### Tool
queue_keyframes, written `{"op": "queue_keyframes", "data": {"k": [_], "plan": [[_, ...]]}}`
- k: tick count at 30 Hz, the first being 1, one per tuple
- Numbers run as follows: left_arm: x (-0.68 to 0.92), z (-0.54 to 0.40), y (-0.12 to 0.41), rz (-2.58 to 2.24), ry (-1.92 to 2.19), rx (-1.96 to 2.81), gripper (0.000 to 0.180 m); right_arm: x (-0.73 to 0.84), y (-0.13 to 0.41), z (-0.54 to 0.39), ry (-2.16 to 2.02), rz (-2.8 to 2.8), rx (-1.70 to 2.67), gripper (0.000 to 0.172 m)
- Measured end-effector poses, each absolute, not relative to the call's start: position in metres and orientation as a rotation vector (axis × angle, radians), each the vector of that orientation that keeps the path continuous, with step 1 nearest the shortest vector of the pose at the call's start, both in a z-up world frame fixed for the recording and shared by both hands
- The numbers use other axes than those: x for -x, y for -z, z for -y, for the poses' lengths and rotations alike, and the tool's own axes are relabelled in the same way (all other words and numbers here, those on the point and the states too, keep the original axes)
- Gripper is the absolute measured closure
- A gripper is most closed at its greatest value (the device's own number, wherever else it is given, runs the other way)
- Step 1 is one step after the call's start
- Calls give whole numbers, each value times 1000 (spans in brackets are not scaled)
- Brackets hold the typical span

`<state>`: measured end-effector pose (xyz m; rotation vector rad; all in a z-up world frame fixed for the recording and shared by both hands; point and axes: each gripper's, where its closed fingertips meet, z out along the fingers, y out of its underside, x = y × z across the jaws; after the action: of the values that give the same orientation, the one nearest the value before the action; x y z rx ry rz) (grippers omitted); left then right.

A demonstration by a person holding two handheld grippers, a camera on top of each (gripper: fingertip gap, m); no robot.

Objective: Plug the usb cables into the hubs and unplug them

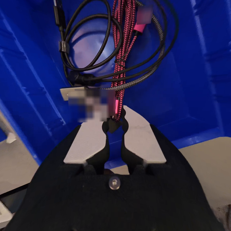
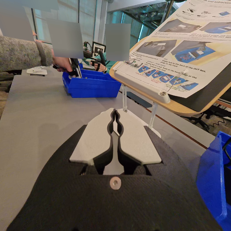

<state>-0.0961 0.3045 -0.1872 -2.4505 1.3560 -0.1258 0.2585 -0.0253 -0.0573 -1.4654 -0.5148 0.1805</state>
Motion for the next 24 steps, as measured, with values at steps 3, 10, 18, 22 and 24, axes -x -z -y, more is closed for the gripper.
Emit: {"op": "queue_keyframes", "data": {"k": [3,10,18,22,24], "plan": [[91,-305,177,-1365,193,2395,165,-259,60,24,-179,515,1478,171],[54,-275,181,-1536,285,2304,166,-259,65,20,-178,521,1502,171],[59,-275,188,-1569,113,2393,125,-260,65,21,-170,520,1503,172],[81,-296,160,-1257,139,2491,132,-258,62,24,-182,526,1489,172],[93,-312,165,-1113,113,2553,133,-255,60,25,-185,534,1479,172]]}}
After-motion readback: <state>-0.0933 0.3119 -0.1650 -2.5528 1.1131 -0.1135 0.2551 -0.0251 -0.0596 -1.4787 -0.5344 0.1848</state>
